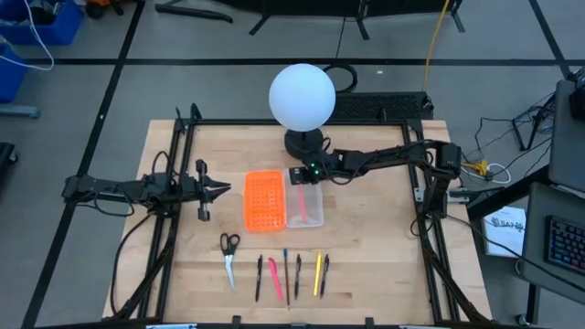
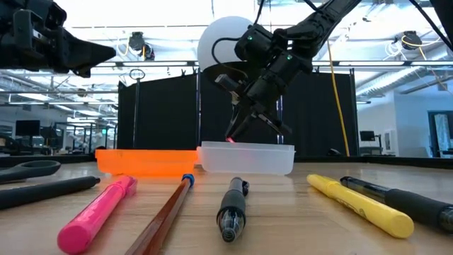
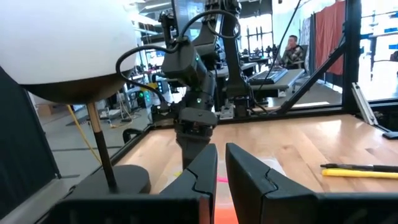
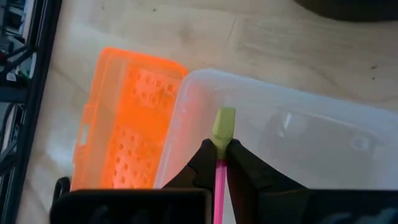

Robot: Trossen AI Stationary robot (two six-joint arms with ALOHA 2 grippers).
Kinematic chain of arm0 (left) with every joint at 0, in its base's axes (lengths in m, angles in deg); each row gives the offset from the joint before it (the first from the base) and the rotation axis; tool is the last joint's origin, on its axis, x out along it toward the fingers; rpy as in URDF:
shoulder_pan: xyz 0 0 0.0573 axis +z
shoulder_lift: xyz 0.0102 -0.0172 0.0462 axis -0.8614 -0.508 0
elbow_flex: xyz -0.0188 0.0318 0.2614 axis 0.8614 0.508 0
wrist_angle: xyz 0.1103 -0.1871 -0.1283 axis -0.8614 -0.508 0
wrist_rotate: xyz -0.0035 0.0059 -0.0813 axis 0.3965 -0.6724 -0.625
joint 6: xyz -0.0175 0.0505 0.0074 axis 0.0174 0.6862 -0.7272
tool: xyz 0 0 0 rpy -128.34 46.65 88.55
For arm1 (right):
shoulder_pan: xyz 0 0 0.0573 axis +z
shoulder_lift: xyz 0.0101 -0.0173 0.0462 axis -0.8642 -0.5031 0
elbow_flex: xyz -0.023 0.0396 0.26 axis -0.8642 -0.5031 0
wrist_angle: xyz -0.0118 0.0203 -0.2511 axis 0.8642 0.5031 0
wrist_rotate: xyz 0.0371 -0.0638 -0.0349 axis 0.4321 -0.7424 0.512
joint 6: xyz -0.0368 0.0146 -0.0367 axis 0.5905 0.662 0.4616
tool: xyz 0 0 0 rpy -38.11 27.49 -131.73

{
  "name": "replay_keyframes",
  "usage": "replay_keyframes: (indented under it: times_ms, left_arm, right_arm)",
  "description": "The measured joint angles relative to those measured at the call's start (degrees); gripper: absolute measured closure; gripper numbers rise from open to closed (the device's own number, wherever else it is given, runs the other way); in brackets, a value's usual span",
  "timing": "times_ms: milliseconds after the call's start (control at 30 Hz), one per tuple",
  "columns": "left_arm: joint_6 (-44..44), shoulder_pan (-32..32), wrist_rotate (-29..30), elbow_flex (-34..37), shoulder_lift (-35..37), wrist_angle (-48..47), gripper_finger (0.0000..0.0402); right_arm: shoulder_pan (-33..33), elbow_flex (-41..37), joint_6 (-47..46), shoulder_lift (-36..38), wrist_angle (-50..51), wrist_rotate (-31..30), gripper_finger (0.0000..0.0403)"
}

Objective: Pick & place school supplies into a supply box
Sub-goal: Put the pink pencil into the supply box

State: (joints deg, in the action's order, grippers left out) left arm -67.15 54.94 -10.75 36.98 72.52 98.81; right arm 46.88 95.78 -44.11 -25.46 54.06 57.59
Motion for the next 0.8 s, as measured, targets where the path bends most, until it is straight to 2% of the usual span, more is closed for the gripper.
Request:
replay_keyframes:
  times_ms: [267,567,800]
  left_arm:
    - [-0.05,0.02,0.02,0.00,0.00,0.46,0.0357]
    - [-0.18,0.02,0.44,0.00,0.00,0.40,0.0357]
    - [-0.49,0.02,0.43,0.00,0.00,0.22,0.0357]
  right_arm:
    - [0.25,0.04,1.32,-2.68,1.36,0.01,0.0390]
    - [-0.36,0.09,1.71,-7.10,-2.27,1.71,0.0386]
    - [-0.58,0.02,3.77,-5.48,-2.87,1.56,0.0329]
